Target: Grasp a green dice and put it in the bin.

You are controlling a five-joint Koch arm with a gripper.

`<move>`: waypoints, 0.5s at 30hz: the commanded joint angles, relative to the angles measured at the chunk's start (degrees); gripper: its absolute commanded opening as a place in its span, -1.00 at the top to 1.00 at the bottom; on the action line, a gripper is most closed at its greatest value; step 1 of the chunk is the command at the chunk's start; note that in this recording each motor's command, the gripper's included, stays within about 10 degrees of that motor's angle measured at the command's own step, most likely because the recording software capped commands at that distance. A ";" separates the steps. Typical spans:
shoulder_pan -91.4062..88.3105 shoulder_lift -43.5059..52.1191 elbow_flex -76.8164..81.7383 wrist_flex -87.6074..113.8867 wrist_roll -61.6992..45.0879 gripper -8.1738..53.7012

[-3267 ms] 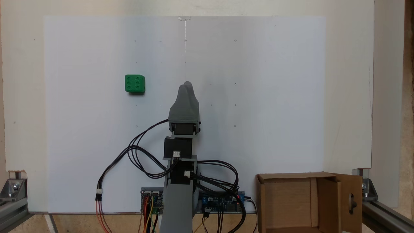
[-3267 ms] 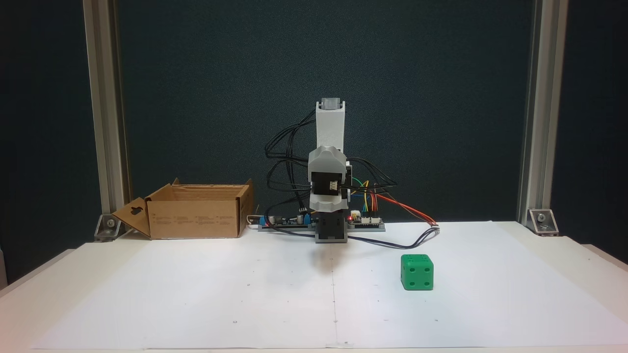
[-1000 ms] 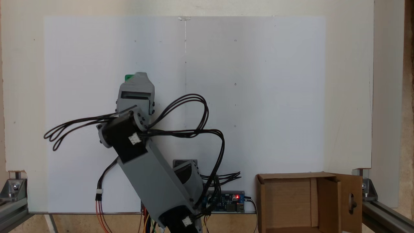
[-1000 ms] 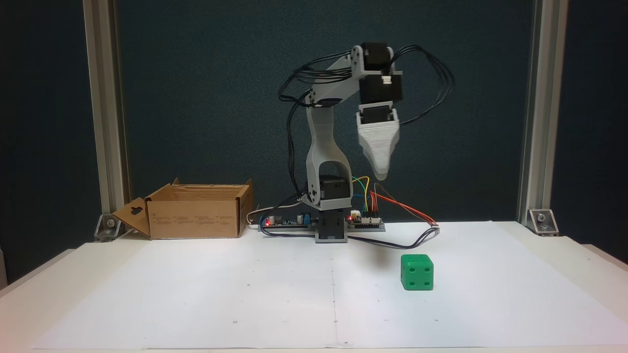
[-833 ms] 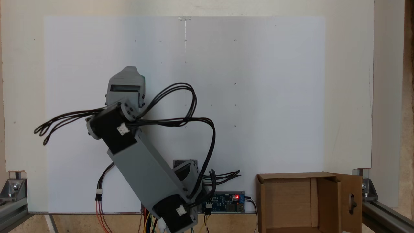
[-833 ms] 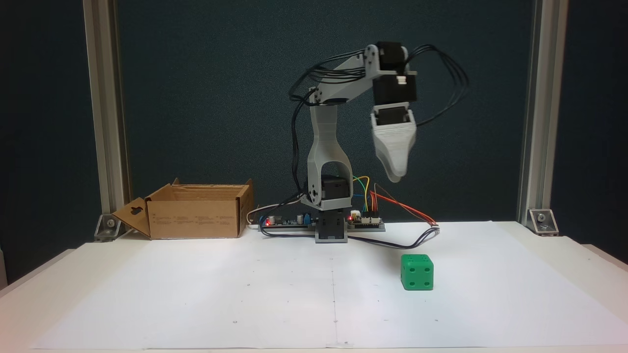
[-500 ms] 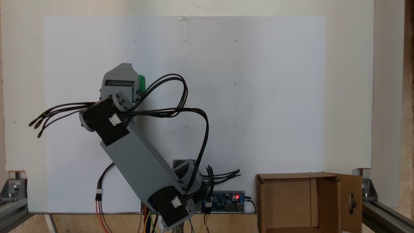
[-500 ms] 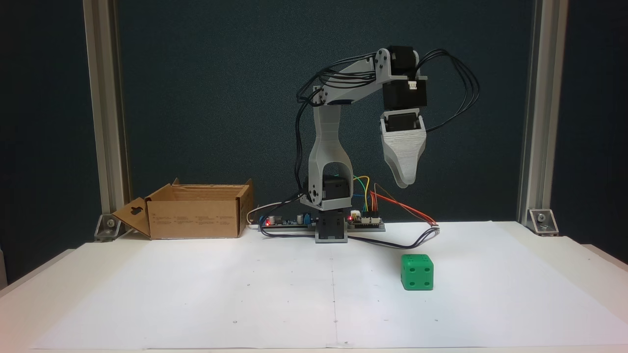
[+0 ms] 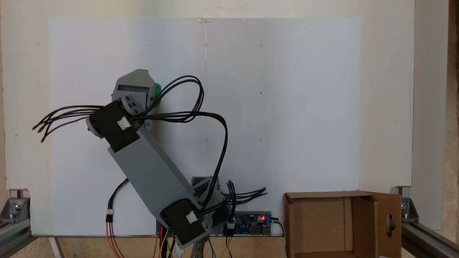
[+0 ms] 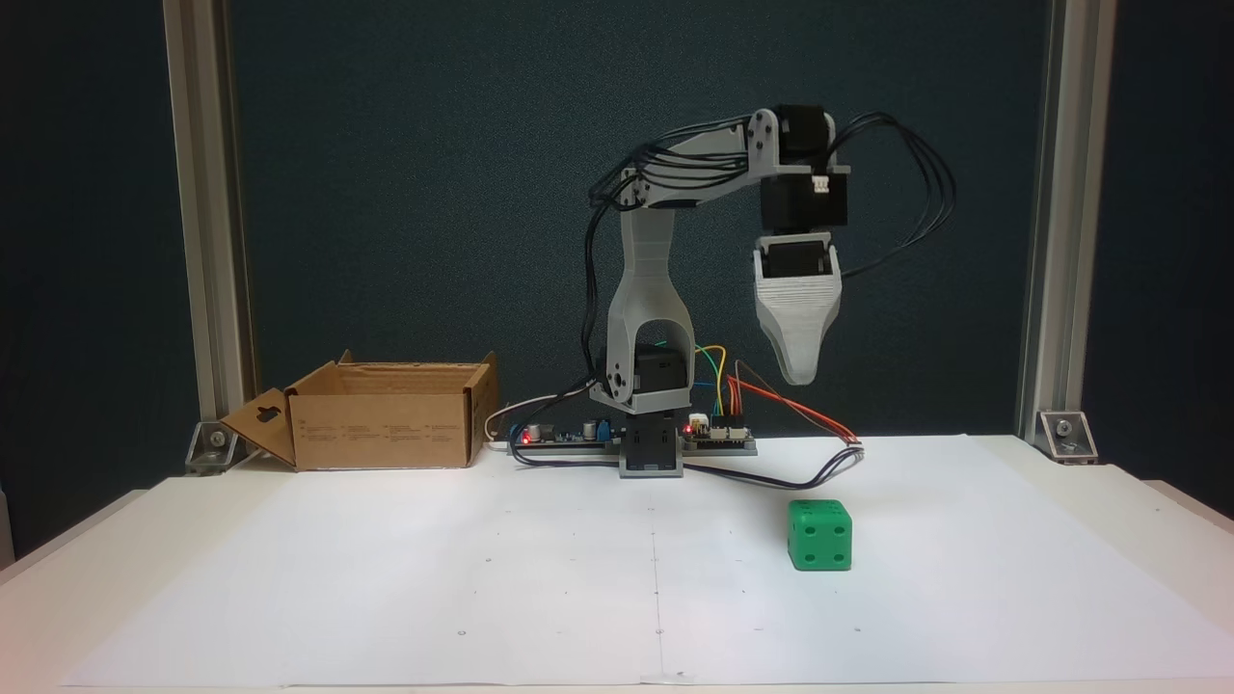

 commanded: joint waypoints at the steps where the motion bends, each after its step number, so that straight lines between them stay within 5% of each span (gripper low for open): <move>1: -0.26 0.35 -3.60 0.26 4.04 -0.66; 15: -0.35 -2.72 0.79 -2.02 3.96 -0.66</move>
